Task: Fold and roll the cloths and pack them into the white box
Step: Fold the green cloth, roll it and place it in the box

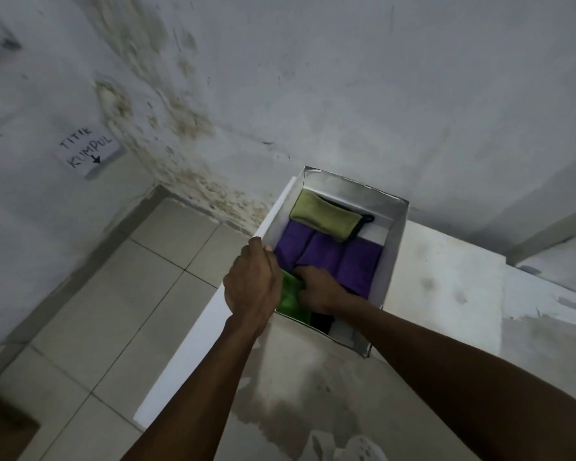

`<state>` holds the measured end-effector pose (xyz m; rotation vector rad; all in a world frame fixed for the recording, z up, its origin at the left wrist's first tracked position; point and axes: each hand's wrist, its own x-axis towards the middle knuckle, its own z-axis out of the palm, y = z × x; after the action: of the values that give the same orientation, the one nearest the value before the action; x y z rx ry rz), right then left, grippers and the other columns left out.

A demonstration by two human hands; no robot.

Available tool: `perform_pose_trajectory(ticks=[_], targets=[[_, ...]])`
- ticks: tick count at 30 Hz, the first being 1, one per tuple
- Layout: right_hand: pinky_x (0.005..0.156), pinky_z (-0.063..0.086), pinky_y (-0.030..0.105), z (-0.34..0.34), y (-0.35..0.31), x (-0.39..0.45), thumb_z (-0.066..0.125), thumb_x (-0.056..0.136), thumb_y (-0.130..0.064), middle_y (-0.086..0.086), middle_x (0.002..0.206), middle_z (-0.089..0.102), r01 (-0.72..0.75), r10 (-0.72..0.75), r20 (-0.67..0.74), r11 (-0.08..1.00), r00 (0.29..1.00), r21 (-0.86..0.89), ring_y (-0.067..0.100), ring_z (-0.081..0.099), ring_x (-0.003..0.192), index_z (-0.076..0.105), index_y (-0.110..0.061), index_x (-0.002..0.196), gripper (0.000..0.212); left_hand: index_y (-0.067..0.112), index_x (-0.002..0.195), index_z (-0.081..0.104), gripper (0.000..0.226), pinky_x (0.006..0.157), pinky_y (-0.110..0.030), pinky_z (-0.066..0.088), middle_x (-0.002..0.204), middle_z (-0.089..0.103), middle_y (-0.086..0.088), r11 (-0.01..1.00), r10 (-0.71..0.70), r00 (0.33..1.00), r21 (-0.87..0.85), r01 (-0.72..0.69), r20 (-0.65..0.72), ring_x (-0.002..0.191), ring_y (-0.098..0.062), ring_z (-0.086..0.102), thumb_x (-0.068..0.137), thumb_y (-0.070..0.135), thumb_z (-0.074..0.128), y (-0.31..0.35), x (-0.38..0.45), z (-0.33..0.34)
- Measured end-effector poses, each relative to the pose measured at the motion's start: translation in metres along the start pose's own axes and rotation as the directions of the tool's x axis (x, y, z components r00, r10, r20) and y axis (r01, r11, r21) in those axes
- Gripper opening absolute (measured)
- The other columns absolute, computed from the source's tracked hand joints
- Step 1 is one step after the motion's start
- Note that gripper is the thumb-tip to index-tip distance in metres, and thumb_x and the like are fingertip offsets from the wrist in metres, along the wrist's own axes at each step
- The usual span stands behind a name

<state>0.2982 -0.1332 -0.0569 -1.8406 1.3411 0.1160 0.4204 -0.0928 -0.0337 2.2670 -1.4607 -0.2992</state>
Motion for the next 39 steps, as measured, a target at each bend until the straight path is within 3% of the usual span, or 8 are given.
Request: perform_pose_trajectory(ticks=[4,9,13,23,27,33,36,39], targets=[[0.087,0.048,0.044,0.013,0.003,-0.007,0.061,0.080,-0.025,0.014,0.119,0.057,-0.073,0.041,-0.207,0.986,0.978,-0.147,0.035,0.057,0.107,0.053,-0.017,0.115,0.036,0.007,0.111,0.051,0.032,0.070,-0.039,0.050,0.094,0.065,-0.012,1.000,-0.012,1.000,0.003,0.012,0.003,0.080,-0.027,0.062,0.100,0.031,0.033,0.001,0.000,0.001],[0.082,0.045,0.041,0.019,0.001,-0.014,0.061,0.084,-0.019,0.013,0.125,0.048,-0.013,-0.114,-0.359,0.943,0.926,-0.333,0.033,0.047,0.115,0.050,-0.016,0.125,0.042,0.006,0.113,0.051,0.034,0.072,-0.039,0.051,0.094,0.065,-0.014,1.000,-0.027,1.000,-0.003,0.027,0.007,0.080,-0.027,0.063,0.101,0.032,0.034,0.002,0.000,0.001],[0.066,0.035,0.032,0.020,0.001,-0.013,0.057,0.088,-0.020,0.010,0.118,0.050,0.192,-0.276,-0.213,0.919,0.937,-0.346,0.029,0.045,0.111,0.055,-0.017,0.125,0.037,0.006,0.114,0.051,0.034,0.073,-0.039,0.051,0.096,0.065,-0.014,1.000,-0.027,0.999,0.005,0.027,0.020,0.083,-0.028,0.063,0.100,0.032,0.035,0.004,0.000,0.001],[0.086,0.048,0.043,0.006,0.003,-0.020,0.050,0.091,-0.018,0.014,0.125,0.046,0.211,-0.219,0.003,0.936,0.976,-0.283,0.033,0.045,0.114,0.048,-0.023,0.136,0.045,0.008,0.112,0.050,0.032,0.068,-0.034,0.047,0.094,0.064,-0.011,1.000,0.003,1.000,0.012,-0.003,0.010,0.079,-0.024,0.063,0.099,0.034,0.036,-0.001,-0.001,-0.001],[0.095,0.046,0.042,-0.009,0.012,-0.037,0.057,0.087,-0.014,0.012,0.124,0.053,0.211,-0.227,-0.134,0.970,0.965,-0.123,0.031,0.051,0.115,0.052,-0.021,0.134,0.047,0.007,0.119,0.049,0.035,0.074,-0.037,0.045,0.106,0.064,-0.015,1.000,-0.004,0.999,-0.012,0.005,0.051,0.093,-0.031,0.063,0.096,0.034,0.044,-0.003,-0.002,-0.004],[0.088,0.049,0.038,-0.034,0.041,-0.082,0.056,0.079,0.002,0.011,0.103,0.065,0.314,-0.249,-0.552,0.949,0.796,0.025,0.029,0.059,0.100,0.069,-0.010,0.107,0.033,0.002,0.127,0.042,0.055,0.092,-0.050,0.041,0.128,0.046,-0.025,0.994,-0.108,0.986,-0.009,0.110,0.125,0.116,-0.041,0.043,0.083,0.025,0.064,0.026,0.000,-0.015],[0.080,0.050,0.033,-0.046,0.058,-0.105,0.053,0.077,0.009,0.009,0.096,0.067,0.327,-0.202,-0.731,0.944,0.652,0.031,0.026,0.061,0.093,0.070,-0.009,0.099,0.033,0.003,0.127,0.047,0.055,0.096,-0.049,0.038,0.129,0.044,-0.023,0.983,0.056,0.997,-0.171,-0.063,-0.045,0.120,-0.039,0.040,0.077,0.015,0.067,0.068,-0.016,-0.018],[0.082,0.049,0.030,-0.054,0.081,-0.126,0.051,0.080,0.014,0.007,0.099,0.068,0.273,-0.092,-0.820,0.959,0.565,0.081,0.022,0.062,0.095,0.069,-0.010,0.099,0.036,0.002,0.116,0.055,0.038,0.092,-0.037,0.042,0.116,0.055,-0.018,0.858,0.249,0.956,-0.421,-0.292,-0.155,0.109,-0.033,0.052,0.079,0.003,0.063,0.113,-0.039,-0.010]])
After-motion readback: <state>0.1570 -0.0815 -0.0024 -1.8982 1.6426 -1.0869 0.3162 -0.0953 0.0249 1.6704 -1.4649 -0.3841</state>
